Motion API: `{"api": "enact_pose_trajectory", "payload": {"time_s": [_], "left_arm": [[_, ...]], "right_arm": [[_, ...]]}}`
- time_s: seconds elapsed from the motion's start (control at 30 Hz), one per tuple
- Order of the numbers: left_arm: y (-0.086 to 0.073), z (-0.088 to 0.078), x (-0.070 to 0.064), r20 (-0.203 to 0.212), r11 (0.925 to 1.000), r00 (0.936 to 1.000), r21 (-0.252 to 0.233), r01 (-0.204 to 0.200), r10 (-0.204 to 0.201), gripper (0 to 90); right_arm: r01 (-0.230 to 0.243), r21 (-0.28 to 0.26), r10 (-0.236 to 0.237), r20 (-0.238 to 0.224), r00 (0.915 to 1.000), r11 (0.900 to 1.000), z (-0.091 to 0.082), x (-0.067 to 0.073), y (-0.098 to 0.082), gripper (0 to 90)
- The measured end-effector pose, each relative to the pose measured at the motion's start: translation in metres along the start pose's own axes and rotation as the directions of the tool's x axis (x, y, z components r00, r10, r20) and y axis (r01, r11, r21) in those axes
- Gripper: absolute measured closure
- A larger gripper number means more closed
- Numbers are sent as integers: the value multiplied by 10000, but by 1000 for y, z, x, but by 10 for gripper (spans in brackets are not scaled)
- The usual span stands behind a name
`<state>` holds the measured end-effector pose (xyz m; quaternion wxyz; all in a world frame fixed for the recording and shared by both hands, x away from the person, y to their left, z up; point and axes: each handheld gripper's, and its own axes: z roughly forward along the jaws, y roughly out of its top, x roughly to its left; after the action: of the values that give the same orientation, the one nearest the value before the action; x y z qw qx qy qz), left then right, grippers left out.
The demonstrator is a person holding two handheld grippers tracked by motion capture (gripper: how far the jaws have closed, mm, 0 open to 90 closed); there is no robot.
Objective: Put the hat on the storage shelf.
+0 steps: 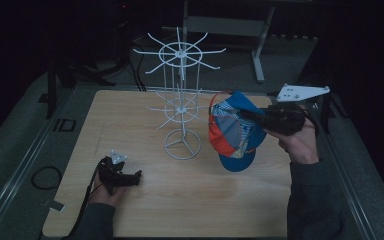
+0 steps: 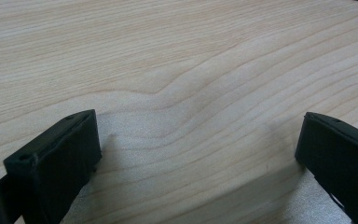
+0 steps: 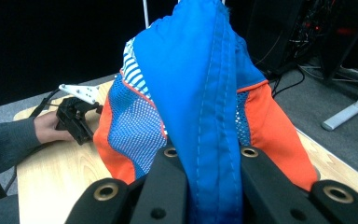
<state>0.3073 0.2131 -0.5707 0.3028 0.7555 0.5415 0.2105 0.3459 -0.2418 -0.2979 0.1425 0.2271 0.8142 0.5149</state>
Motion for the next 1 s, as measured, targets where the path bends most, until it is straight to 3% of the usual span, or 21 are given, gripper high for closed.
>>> {"api": "enact_pose_trajectory", "payload": {"time_s": [1.0], "left_arm": [[0, 0, 0, 2, 10000, 10000, 1, -3, 3, 0]], "right_arm": [[116, -511, -122, -106, 9999, 9986, -8, 2, 8, 879]]}}
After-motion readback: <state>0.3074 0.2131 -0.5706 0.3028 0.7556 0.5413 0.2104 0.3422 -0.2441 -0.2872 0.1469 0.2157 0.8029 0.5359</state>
